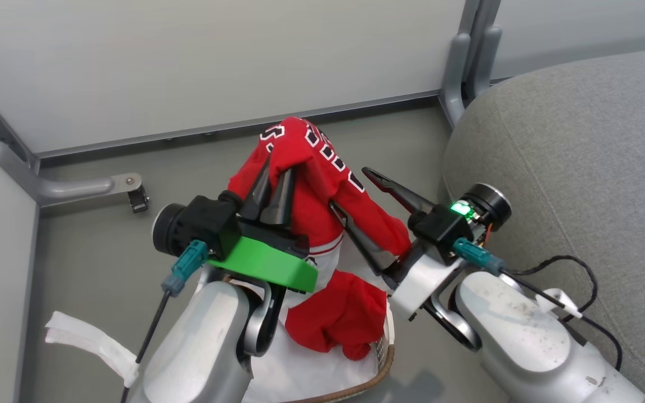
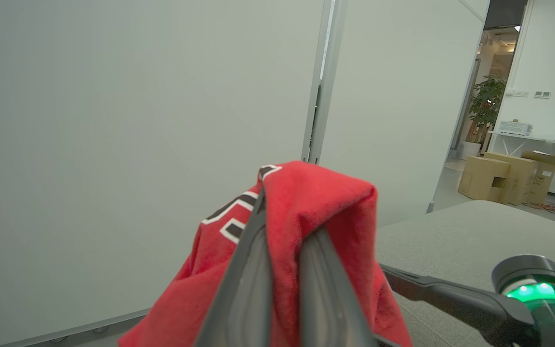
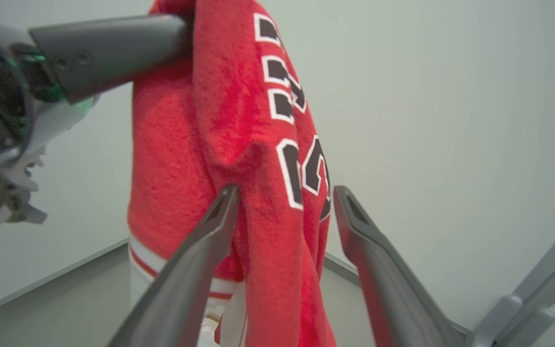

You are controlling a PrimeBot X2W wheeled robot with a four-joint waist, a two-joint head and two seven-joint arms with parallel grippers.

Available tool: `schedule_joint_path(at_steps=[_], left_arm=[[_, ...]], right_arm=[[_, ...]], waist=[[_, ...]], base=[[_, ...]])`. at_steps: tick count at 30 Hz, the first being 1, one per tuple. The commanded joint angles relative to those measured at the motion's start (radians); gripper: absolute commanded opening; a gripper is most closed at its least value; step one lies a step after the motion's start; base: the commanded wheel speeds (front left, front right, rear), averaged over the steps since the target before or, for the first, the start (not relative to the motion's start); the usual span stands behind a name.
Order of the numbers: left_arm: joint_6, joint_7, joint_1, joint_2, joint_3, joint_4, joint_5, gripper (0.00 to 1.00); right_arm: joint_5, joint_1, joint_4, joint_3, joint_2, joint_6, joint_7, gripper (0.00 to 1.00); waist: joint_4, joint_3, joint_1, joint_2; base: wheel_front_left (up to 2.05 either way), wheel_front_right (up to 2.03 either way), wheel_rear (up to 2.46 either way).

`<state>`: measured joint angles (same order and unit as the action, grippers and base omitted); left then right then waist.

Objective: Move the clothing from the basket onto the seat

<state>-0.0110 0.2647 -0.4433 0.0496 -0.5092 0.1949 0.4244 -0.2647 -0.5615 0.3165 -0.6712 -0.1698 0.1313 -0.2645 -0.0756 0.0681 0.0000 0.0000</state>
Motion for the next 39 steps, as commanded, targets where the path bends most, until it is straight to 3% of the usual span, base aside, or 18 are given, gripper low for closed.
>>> schedule_joint_path(at_steps=[1, 6, 7, 8, 14, 16, 21, 33, 39], left_arm=[[-0.006, 0.0, -0.007, 0.003, -0.016, -0.003, 0.009, 0.0], [-0.018, 0.0, -0.002, 0.003, -0.067, -0.006, 0.037, 0.0], [-0.023, 0.0, -0.001, 0.003, -0.072, -0.003, 0.044, 0.0], [-0.025, 0.0, -0.001, 0.003, -0.079, -0.003, 0.047, 0.0], [-0.036, -0.001, 0.001, 0.003, -0.078, -0.006, 0.071, 0.0], [-0.038, -0.001, 0.004, 0.003, -0.071, -0.005, 0.057, 1.0], [-0.034, -0.001, 0.017, 0.003, -0.036, -0.005, 0.032, 1.0], [0.046, -0.001, 0.021, 0.005, -0.027, 0.043, 0.005, 1.0], [0.079, 0.0, -0.032, 0.005, -0.073, 0.082, 0.015, 1.0]], right_arm=[[-0.013, -0.009, 0.046, -0.023, 0.02, -0.001, 0.0, 1.0], [-0.057, -0.076, 0.184, -0.077, 0.078, -0.001, 0.0, 1.0], [-0.073, -0.081, 0.204, -0.081, 0.087, -0.001, 0.0, 0.42], [-0.083, -0.091, 0.214, -0.078, 0.094, -0.001, 0.0, 0.02], [-0.126, -0.105, 0.215, -0.034, 0.109, -0.001, 0.0, 0.0], [-0.131, -0.088, 0.197, 0.005, 0.109, -0.001, 0.0, 0.0], [-0.111, -0.065, 0.145, 0.065, 0.109, -0.001, 0.0, 0.0], [-0.078, -0.017, 0.105, 0.211, 0.092, -0.001, 0.0, 0.0], [-0.057, 0.031, 0.066, 0.329, 0.07, -0.001, 0.0, 0.0]], waist=[[0.012, 0.001, 0.0, 0.0], [0.032, 0.0, 0.0, 0.0], [0.035, 0.0, 0.0, 0.0], [0.038, 0.002, 0.0, 0.0], [0.033, 0.013, 0.0, 0.0], [0.01, 0.018, 0.0, 0.0], [-0.102, 0.036, 0.0, 0.0], [-0.431, 0.075, 0.0, 0.0], [-0.472, 0.121, 0.0, 0.0]], base=[[0.0, 0.0, 0.0], [0.0, 0.0, 0.0], [0.0, 0.0, 0.0], [0.0, 0.0, 0.0], [0.0, 0.0, 0.0], [0.0, 0.0, 0.0], [0.0, 0.0, 0.0], [0.0, 0.0, 0.0], [0.0, 0.0, 0.0]])
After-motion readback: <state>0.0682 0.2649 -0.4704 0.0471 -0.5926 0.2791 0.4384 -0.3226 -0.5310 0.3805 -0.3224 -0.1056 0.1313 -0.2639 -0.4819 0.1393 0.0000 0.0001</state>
